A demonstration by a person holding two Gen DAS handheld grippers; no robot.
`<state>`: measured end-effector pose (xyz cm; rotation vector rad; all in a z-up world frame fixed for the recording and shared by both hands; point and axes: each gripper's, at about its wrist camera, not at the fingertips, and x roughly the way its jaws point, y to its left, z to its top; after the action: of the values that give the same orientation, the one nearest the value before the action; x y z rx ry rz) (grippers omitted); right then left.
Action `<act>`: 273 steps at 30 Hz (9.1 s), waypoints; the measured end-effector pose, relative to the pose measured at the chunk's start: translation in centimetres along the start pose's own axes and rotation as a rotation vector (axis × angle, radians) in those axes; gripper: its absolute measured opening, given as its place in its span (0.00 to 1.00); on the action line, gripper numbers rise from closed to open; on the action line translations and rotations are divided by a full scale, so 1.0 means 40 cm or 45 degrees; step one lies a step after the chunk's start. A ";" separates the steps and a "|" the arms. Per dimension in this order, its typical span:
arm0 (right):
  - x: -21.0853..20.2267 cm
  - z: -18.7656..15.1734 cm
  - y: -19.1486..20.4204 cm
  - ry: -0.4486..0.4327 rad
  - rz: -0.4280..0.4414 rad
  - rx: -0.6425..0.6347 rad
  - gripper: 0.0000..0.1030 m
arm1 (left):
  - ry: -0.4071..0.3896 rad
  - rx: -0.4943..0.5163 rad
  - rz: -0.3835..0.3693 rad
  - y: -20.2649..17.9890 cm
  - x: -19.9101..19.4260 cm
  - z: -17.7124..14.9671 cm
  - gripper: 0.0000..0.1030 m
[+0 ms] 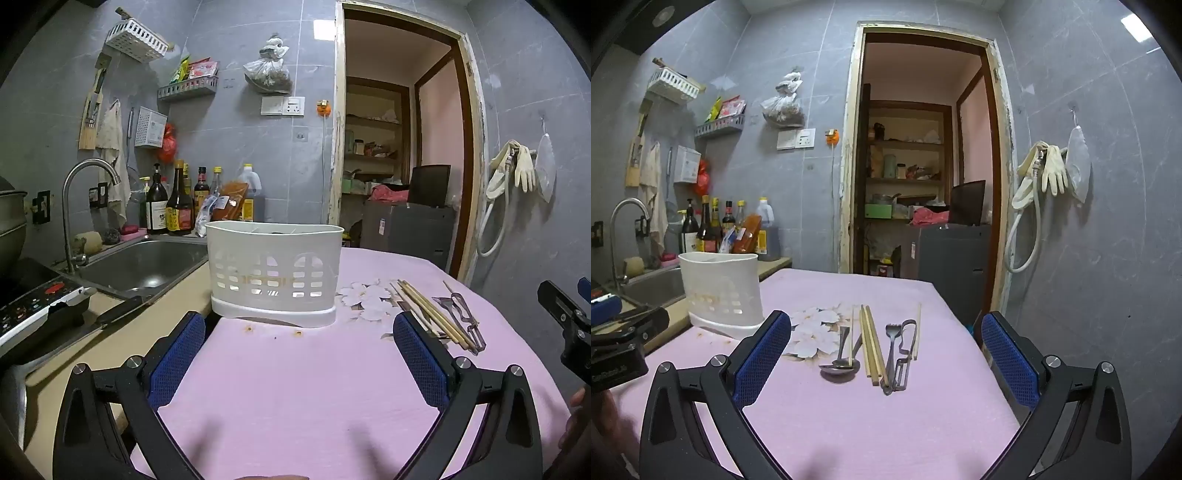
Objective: Organize utensils
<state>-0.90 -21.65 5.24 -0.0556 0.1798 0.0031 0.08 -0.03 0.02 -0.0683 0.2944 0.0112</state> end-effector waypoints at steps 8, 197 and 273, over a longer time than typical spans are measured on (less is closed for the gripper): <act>0.002 0.000 -0.004 -0.003 0.001 0.012 1.00 | 0.003 0.003 0.001 0.007 0.020 0.007 0.97; 0.806 -0.016 -0.221 0.958 0.320 0.052 0.23 | 1.146 0.128 -0.690 -0.248 0.719 0.124 0.11; 0.471 0.066 -0.147 0.455 0.527 0.278 0.02 | 0.584 0.050 -0.486 -0.188 0.458 0.126 0.00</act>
<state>18.18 -27.40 4.80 0.2012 0.5451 0.3882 19.22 -7.17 0.03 -0.0869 0.7362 -0.3934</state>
